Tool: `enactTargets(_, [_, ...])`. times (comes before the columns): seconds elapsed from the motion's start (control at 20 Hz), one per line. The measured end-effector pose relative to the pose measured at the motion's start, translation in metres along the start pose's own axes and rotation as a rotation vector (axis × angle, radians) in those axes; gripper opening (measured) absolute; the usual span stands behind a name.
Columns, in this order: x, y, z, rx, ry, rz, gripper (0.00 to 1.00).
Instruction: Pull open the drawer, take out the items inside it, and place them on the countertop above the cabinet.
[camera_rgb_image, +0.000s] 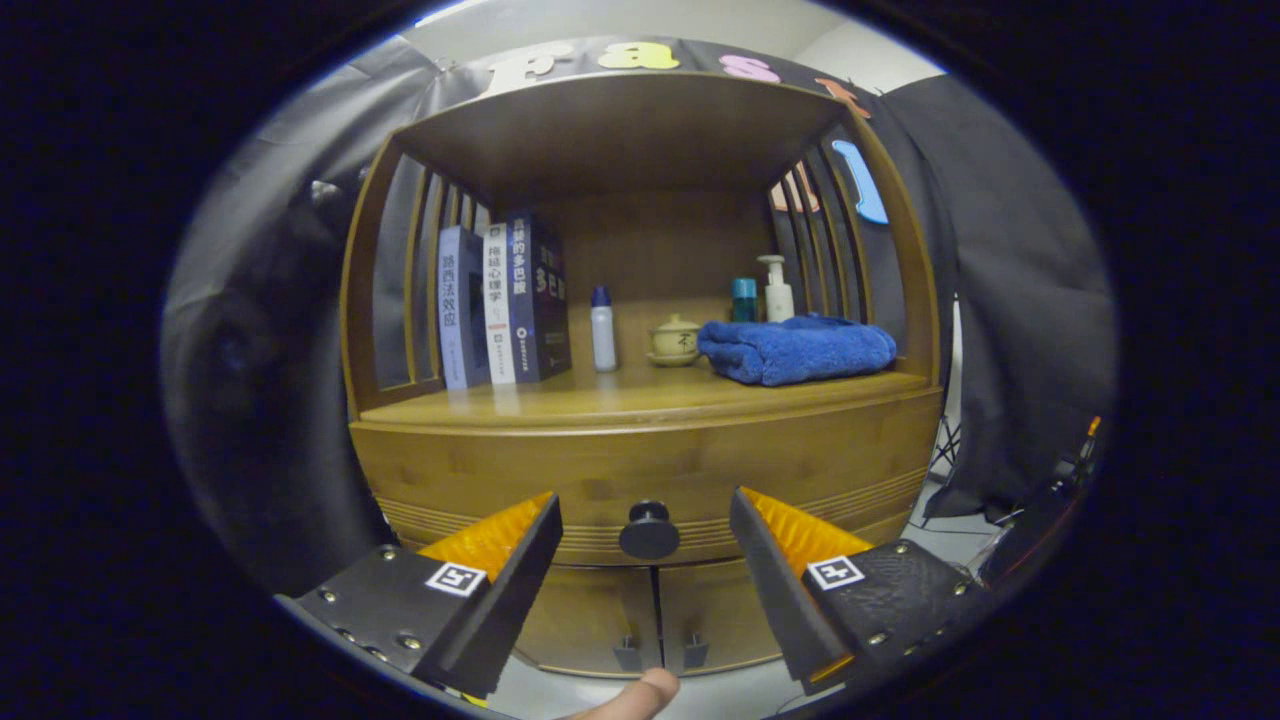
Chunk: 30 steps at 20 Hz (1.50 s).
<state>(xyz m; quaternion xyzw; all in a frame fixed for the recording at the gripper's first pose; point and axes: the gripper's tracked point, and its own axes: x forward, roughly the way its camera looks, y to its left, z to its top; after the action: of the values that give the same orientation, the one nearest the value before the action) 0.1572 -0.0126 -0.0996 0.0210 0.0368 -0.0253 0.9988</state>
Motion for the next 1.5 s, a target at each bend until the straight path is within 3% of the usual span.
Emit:
enactTargets(0.45, [0.052, 0.003, -0.023, 0.013, 0.001, -0.019, 1.0])
enactTargets(0.55, [0.053, 0.0, -0.022, -0.022, -0.015, -0.023, 1.0])
enactTargets(0.7, [0.054, -0.004, -0.02, 0.022, -0.03, -0.018, 1.0])
enactTargets(0.9, [0.052, -0.009, -0.027, 0.066, 0.015, -0.022, 0.71])
enactTargets(1.05, [0.053, -0.007, -0.026, -0.039, 0.027, -0.06, 0.45])
enactTargets(1.5, [0.042, -0.003, -0.035, -0.14, 0.159, -0.11, 0.32])
